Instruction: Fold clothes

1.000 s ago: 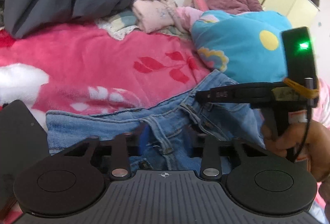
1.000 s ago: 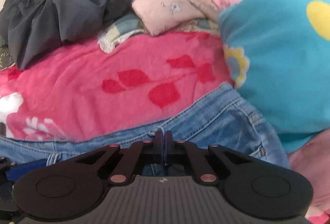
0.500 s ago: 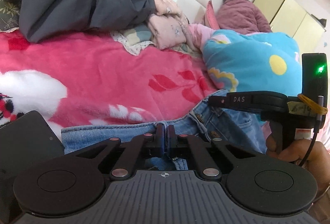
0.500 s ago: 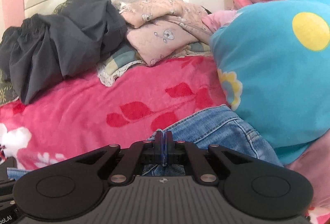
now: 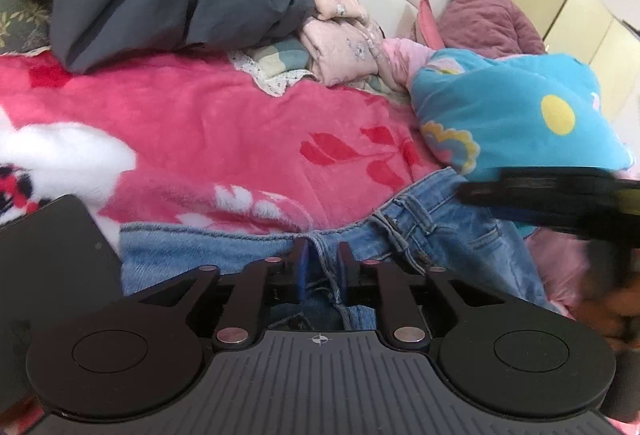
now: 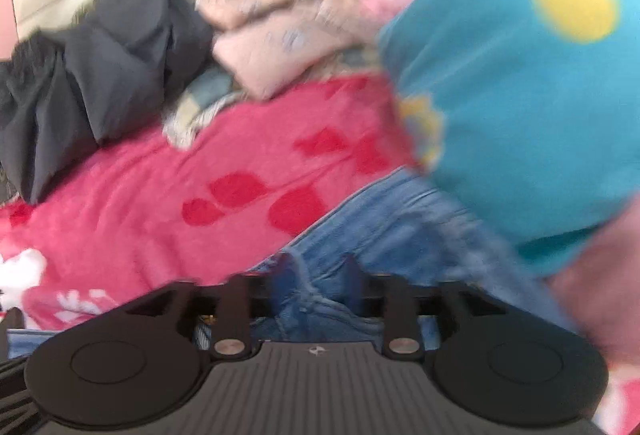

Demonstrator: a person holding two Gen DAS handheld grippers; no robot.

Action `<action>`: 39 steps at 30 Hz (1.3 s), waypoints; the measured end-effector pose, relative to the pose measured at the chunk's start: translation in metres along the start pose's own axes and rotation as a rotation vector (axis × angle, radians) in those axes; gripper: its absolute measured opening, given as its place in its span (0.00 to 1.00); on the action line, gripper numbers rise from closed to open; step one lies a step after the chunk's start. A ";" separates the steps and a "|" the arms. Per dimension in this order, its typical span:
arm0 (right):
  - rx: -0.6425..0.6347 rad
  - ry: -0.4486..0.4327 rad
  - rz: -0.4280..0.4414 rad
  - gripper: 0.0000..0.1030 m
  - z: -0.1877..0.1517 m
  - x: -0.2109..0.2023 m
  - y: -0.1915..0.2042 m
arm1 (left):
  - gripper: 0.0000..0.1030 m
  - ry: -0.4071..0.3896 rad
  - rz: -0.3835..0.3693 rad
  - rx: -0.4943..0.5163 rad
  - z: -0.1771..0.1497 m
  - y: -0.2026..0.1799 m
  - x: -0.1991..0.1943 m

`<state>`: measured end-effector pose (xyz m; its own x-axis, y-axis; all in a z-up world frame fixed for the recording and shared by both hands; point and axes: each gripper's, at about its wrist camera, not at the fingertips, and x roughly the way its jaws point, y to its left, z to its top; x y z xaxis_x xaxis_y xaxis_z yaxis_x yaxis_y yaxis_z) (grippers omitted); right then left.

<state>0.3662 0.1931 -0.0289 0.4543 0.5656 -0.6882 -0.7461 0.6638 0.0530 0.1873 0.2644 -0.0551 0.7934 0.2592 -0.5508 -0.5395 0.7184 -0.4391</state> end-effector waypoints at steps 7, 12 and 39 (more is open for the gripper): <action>0.184 -0.124 -0.129 0.52 -0.030 -0.150 -0.059 | 0.38 -0.022 -0.012 -0.059 -0.002 0.001 -0.023; 0.298 -0.161 -0.250 0.52 -0.088 -0.248 -0.106 | 0.38 -0.062 -0.116 -0.021 -0.002 -0.011 -0.044; 0.197 0.105 -0.042 0.50 -0.133 -0.106 -0.182 | 0.34 0.182 -0.221 0.278 -0.040 -0.111 0.063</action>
<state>0.3892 -0.0527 -0.0620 0.4226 0.4884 -0.7635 -0.6133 0.7743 0.1558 0.2860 0.1755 -0.0696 0.8052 -0.0219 -0.5926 -0.2447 0.8980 -0.3656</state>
